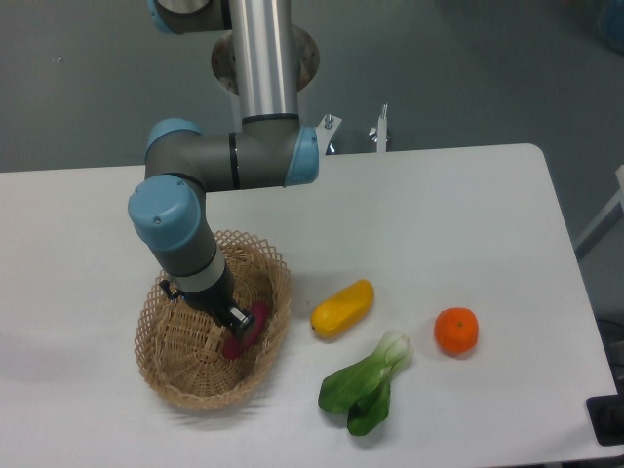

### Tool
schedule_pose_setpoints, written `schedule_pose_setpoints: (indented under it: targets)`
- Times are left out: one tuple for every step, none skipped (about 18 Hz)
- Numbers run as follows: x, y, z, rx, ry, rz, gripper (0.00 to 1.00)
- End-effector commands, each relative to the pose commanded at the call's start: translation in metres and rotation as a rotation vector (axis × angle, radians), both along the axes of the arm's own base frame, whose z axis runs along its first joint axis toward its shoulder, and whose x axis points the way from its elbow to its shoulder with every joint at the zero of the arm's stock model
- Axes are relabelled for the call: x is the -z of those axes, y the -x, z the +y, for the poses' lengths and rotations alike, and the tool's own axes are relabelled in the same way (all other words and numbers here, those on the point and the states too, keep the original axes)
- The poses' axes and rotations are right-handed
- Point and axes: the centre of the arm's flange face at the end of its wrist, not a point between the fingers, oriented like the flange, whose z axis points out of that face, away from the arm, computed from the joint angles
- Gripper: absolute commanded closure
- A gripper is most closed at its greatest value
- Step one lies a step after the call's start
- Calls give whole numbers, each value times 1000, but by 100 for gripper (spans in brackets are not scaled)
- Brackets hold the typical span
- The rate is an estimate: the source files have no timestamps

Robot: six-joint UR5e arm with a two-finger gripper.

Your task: Place the sweet potato in the basket

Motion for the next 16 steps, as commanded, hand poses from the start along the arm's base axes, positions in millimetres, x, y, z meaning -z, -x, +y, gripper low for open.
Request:
schedule_pose_setpoints:
  targets:
    - [-7,0,1,0,-11,6,0]
    - [-17,1,1,-8,-26,15,0]
    - [-30,3,4,-12,-47,23,0]
    - [-48,7,6,-17,-77,34,0]
    - [-64,14,6,-28,-103,42,0]
    - [-74,25,3,-49,-119,50,0]
    - [-84,37,-3,-82,-136,58,0]
    - [-103,46,-9,-99,-161,76,0]
    - [-110,63,-19,-113,-163,84,0]
    - [-115,78,-28,-126,-167,91,0]
    - [-127,91,-35,-119,-175,109,0]
    - [-136,101,-40,-86,-170,131,0]
    - [-140,117,-48,-50,-155,146,0]
    - [-143,138,-61,-19,-139,162,0]
    - [-153,152,-73,9,-130,182,0]
    - [-158,164,-83,20,-131,185,0]
